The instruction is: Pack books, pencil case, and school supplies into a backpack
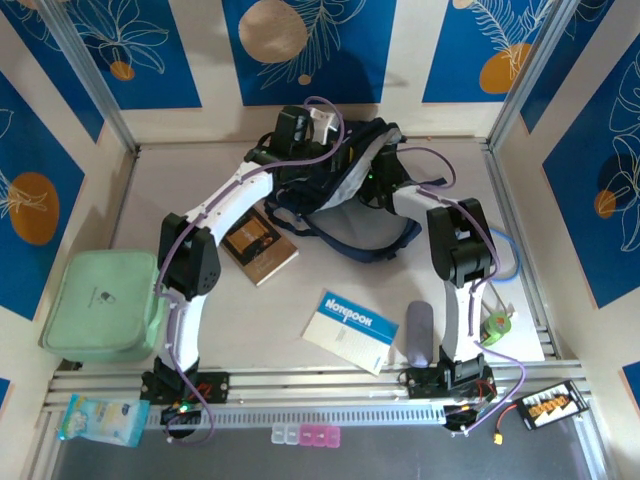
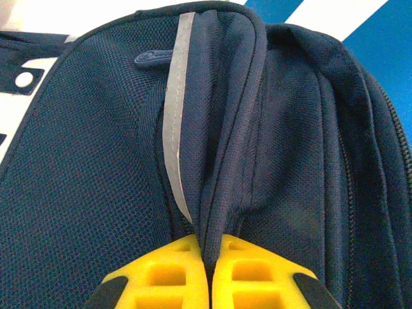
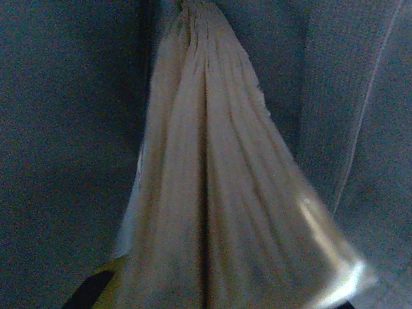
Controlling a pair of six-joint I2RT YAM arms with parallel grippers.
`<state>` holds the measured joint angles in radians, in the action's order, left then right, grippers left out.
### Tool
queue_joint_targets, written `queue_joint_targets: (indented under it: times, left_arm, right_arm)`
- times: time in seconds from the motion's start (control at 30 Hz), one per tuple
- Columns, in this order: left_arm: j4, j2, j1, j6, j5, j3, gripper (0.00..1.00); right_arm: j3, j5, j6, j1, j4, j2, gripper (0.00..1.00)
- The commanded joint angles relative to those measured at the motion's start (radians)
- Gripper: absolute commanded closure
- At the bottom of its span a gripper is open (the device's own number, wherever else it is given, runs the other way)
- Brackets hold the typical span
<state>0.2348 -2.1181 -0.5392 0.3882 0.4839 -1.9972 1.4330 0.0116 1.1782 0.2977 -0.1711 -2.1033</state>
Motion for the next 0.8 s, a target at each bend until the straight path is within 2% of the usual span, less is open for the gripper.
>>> queue_joint_targets:
  times: [0.0, 0.1, 0.23, 0.33, 0.43, 0.53, 0.77]
  left_arm:
    - [-0.13, 0.018, 0.011, 0.014, 0.053, -0.068, 1.0]
    - [-0.124, 0.021, 0.013, 0.011, 0.048, -0.063, 1.0]
    - [-0.128, 0.035, 0.019, 0.009, 0.034, -0.038, 1.0]
    - [-0.141, 0.043, 0.026, 0.023, 0.029, -0.021, 1.0]
    - [-0.149, 0.04, 0.03, 0.036, 0.021, -0.017, 1.0]
    - [-0.147, 0.023, 0.03, 0.038, 0.015, -0.025, 1.0]
    - [-0.125, -0.006, 0.028, 0.001, 0.031, 0.005, 1.0]
  right_arm:
    - [0.084, 0.013, 0.059, 0.003, 0.043, -0.04, 0.8]
    - [0.166, 0.009, 0.06, 0.0, 0.187, -0.056, 0.57]
    - [0.157, -0.015, 0.109, -0.02, 0.291, -0.012, 0.24]
    - [0.092, -0.085, 0.152, -0.041, 0.264, 0.038, 0.24]
    - [0.048, -0.122, 0.188, -0.055, 0.292, 0.094, 0.31]
    - [-0.02, -0.124, 0.228, -0.065, 0.316, 0.177, 0.34]
    - [-0.207, -0.143, 0.23, -0.081, 0.354, 0.403, 0.34]
